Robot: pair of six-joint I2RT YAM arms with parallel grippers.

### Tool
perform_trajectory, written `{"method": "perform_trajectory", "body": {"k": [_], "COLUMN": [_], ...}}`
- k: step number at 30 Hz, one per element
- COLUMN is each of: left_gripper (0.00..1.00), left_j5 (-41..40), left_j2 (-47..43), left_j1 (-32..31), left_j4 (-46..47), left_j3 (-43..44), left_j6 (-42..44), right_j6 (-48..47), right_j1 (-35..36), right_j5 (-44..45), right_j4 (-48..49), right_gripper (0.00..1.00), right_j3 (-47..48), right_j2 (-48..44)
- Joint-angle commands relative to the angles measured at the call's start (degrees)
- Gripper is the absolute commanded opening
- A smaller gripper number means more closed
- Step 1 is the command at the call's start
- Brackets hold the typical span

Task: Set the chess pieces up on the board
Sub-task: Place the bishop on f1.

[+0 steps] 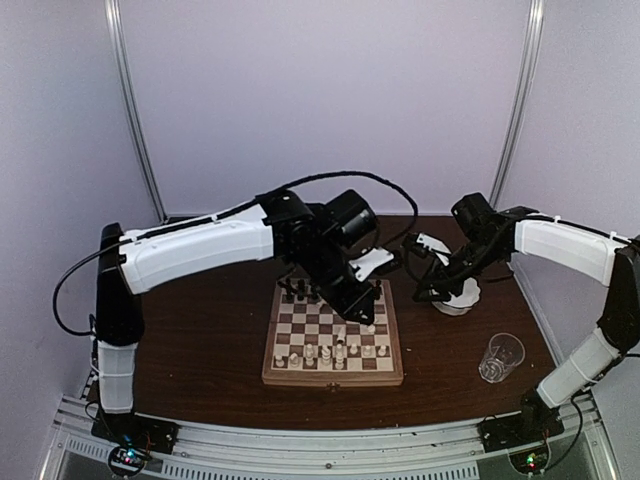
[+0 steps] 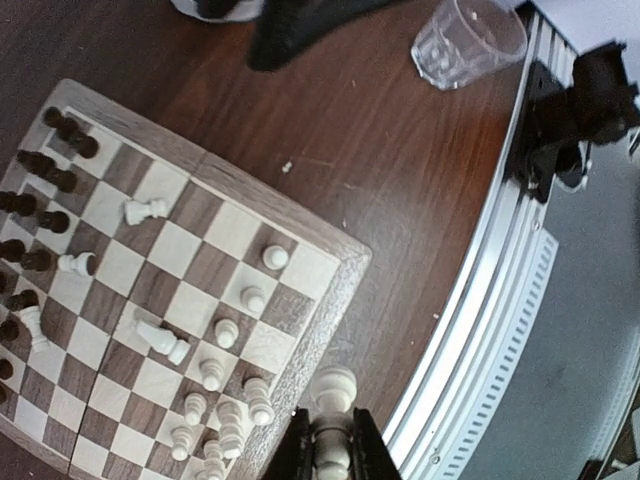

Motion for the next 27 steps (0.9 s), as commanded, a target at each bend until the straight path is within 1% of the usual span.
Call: {"method": "perform_trajectory", "body": {"k": [1, 5, 7, 18, 27], "left_gripper": [0.03, 0.03, 0.03, 0.03, 0.02], "left_j5": [-5.17, -7.06, -8.56, -12.78, -12.72], "left_j2": [6.22, 11.89, 13.81, 18.12, 20.04], "left_j1": [-2.98, -4.71, -5.52, -6.78, -6.77], "left_j4": [-15.51, -22.32, -23.82, -24.44, -22.11], "left_j3": [10.13, 17.74, 18.95, 19.69, 19.79], "left_j6": [8.74, 10.88, 11.58, 12.57, 12.48], "right_j6": [0.14, -0.1, -0.26, -0.57, -0.74], "right_j1": [-0.43, -0.62, -0.64, -0.8, -0.88], "right_j5": [1.63, 1.5, 1.34, 0.79, 0.57], "right_j4": [3.25, 3.59, 3.69, 4.07, 3.97], "right_gripper": [0.45, 0.46, 0.46, 0.46, 0.46], "right_j3": [-1.5, -1.85, -2.02, -2.75, -2.87], "right_j2": [-2.54, -2.57, -2.7, -2.9, -2.63]}}
